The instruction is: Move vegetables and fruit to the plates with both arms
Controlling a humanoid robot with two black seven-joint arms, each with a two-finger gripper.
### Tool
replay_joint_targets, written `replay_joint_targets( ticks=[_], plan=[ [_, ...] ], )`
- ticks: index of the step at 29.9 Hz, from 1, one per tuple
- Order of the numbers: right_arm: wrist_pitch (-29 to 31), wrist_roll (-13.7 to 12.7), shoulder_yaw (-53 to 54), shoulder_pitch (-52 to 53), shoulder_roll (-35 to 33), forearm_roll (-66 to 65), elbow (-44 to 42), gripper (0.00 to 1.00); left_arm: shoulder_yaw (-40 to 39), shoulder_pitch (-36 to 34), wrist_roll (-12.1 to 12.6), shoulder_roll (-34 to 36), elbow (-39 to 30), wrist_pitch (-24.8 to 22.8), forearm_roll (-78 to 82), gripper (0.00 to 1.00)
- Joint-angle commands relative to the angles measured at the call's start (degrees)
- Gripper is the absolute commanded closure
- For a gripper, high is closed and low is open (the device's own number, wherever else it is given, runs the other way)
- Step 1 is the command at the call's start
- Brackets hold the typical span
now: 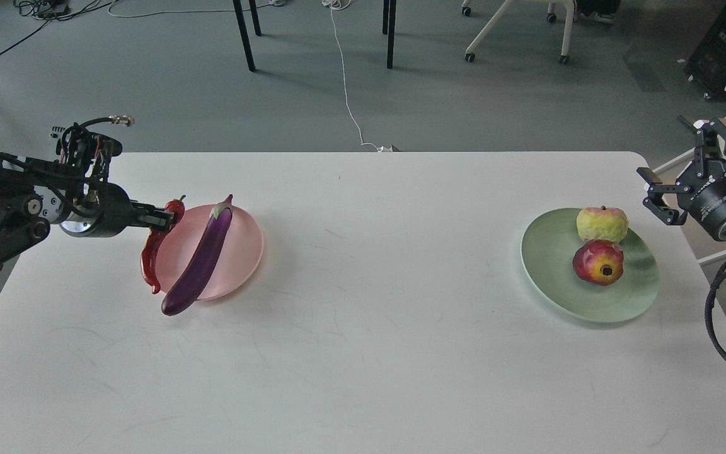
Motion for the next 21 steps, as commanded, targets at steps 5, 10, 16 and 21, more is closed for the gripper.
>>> replay_joint_targets(
  ticks=[5,10,16,21],
  plan=[
    [0.0,0.0,0.0,0.0,0.0,0.0,0.0,0.01,-0.3,0.7,-0.1,-1.7,1.3,1.8,-0.4,0.43],
    [0.0,0.0,0.0,0.0,-0.1,0.0,0.0,0.01,-0.7,0.5,-0.5,-1.6,1.3,1.3,-0.6,0.08],
    [0.0,0.0,0.0,0.3,-0.2,0.0,-0.1,0.01,-6.8,-1.2,-3.6,-1.5,2.1,1.5,-9.5,0.0],
    [0.0,0.0,0.0,2.3,0.3,0.0,-0.2,0.01,-20.5,0.5,-4.8,-3.6,1.6,2.0,-35.3,0.0]
  ],
)
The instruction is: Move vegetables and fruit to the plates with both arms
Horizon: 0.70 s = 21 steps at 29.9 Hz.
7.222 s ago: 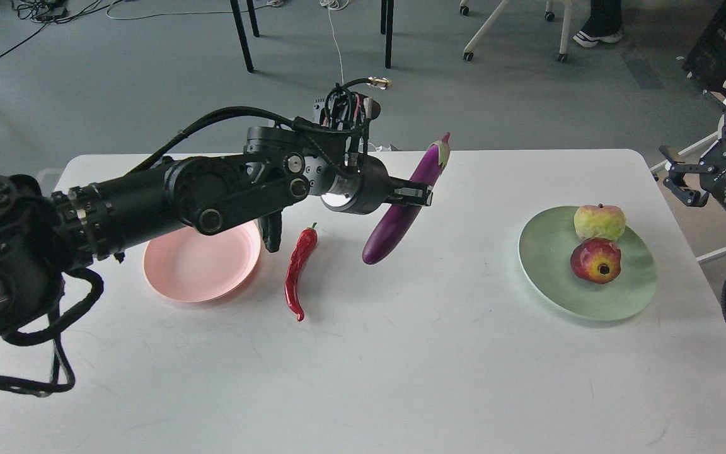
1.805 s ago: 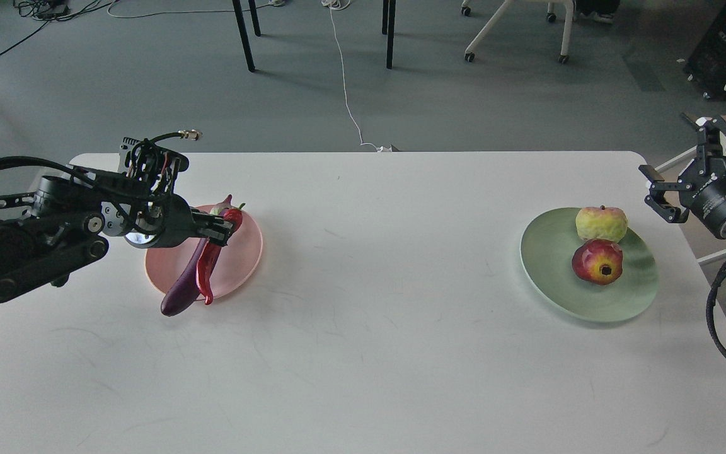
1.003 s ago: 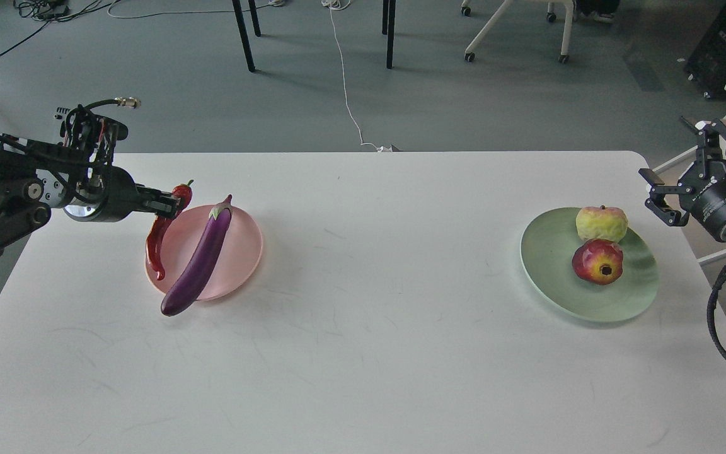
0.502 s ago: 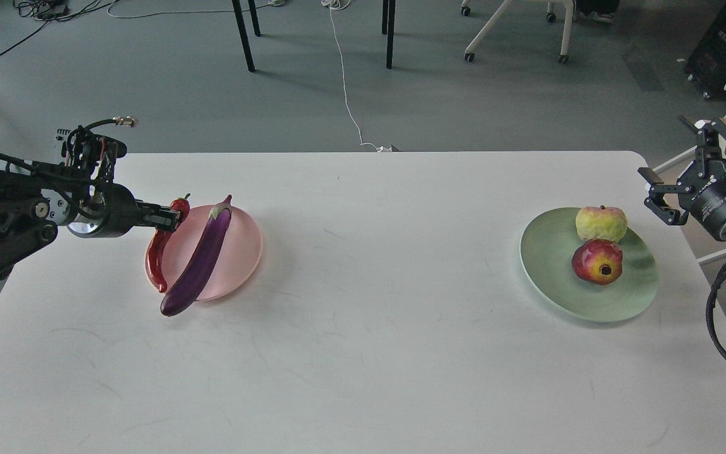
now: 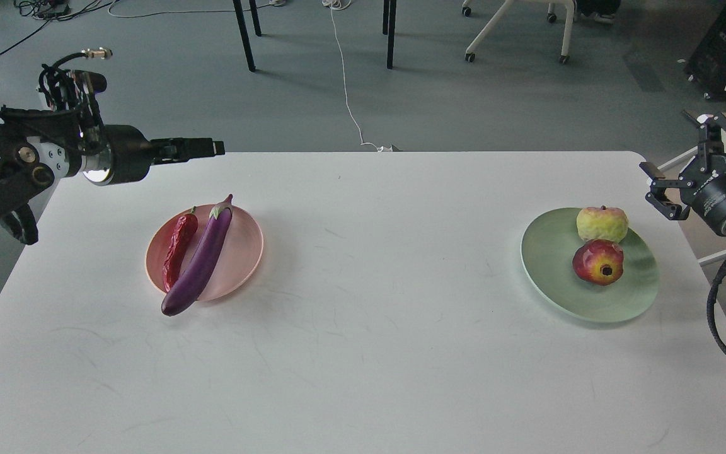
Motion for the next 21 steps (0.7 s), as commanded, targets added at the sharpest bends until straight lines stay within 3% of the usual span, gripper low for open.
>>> replay_joint_targets(
  ticks=[1,8,11,17,21],
  plan=[
    [0.0,0.0,0.3,1.7,0.6,0.0,0.0,0.01,-7.3,2.7,-0.5,-1.6,-0.8,0.5,-18.3,0.0],
    [0.0,0.0,2.8,4.1,3.4,0.0,1.2,0.01,-10.7,7.7,-0.7,-2.4,-6.5,4.4,-34.1,0.0],
    [0.0,0.0,2.8,5.7,3.9,0.0,4.5,0.01,-18.2,13.6,-0.6,-6.1,-6.8,7.2,-35.7,0.01],
    [0.0,0.0,8.5,6.2,3.9,0.0,13.0,0.01,-33.7,25.1,-2.7,-15.0,-6.6,7.7,-34.6,0.01],
    [0.0,0.0,9.1,6.0,7.2,0.1,13.3,0.01,-37.6,31.0,-2.9,-20.0,-6.6,7.6,-28.5,0.01]
  ],
)
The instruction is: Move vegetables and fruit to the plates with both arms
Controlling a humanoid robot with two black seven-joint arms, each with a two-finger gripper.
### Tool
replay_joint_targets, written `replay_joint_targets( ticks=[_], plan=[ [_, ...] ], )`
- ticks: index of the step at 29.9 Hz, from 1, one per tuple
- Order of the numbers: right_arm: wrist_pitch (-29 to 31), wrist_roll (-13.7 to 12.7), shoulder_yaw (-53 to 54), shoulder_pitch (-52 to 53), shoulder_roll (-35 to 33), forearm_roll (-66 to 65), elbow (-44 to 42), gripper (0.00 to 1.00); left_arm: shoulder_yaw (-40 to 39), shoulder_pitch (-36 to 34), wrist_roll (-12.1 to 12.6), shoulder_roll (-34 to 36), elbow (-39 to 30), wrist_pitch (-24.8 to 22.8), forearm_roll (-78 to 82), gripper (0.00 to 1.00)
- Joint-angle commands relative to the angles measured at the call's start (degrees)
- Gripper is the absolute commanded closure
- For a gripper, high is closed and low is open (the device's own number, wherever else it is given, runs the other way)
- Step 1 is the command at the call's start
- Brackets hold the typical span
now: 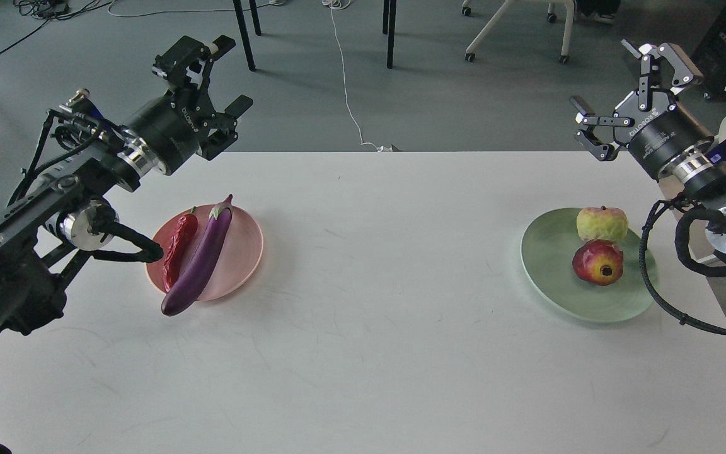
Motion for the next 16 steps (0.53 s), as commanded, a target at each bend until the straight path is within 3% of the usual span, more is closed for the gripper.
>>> replay_joint_targets(
  ticks=[1,6,16],
  plan=[
    [0.0,0.0,0.4,-0.6,3.4,0.0,0.8,0.01,-3.4,5.6,-0.2,-4.6,0.0,-0.1,5.7,0.01],
    [0.0,0.0,0.3,-3.6,4.2,-0.1,0.8,0.01,-8.1,10.4,0.5,-9.5,0.5,-0.3,9.1,0.01],
    [0.0,0.0,0.4,-8.3,3.6,-0.2,0.8,0.01,-16.6,17.0,2.0,-12.9,0.4,-2.4,8.9,0.01]
  ],
)
